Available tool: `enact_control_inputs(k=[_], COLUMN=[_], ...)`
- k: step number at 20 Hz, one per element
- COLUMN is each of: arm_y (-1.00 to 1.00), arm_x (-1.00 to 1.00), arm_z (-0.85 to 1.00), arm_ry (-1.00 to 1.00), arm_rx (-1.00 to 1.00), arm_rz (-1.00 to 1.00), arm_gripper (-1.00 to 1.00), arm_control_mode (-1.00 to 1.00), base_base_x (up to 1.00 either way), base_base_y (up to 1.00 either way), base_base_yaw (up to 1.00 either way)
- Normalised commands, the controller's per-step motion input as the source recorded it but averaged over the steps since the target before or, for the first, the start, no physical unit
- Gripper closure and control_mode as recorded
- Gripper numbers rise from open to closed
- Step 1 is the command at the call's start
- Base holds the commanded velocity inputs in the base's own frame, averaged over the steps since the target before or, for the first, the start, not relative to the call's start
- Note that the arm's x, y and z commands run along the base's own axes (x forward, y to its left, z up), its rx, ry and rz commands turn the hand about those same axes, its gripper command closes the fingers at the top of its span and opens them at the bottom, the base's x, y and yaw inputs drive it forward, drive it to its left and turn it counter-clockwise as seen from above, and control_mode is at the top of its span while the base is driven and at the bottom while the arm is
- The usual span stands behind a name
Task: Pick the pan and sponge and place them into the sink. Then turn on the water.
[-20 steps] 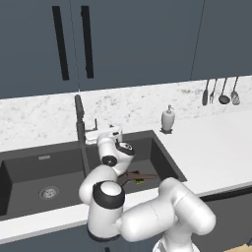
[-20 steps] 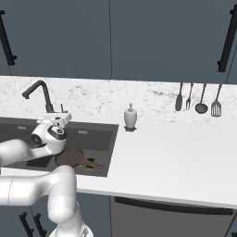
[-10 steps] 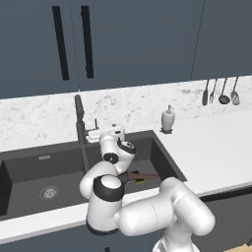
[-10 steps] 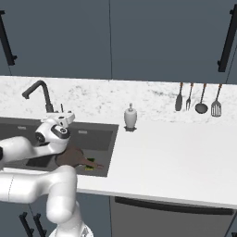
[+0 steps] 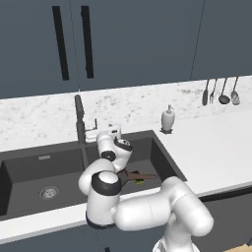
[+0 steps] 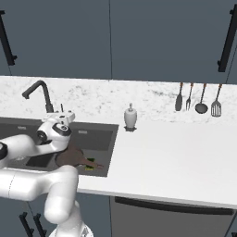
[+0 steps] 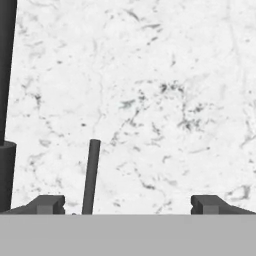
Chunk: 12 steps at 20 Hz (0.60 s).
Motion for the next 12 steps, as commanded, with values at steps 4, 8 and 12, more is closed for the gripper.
enact_control_inputs(k=[4,8,12], arm_y=[0.0,0.0,-0.01], arm_x=[0.27,0.33,0.33], arm_z=[-0.18,-0.08,-0.08], arm_ry=[0.0,0.0,0.0], arm_rx=[0.0,0.0,0.0], arm_rz=[0.09,0.1,0.09], arm_gripper=[-1.0,-1.0,-1.0], arm_control_mode=[-1.0,-1.0,-1.0], base_base_x=[0.0,0.0,0.0], base_base_y=[0.0,0.0,0.0], base_base_yaw=[0.0,0.0,0.0])
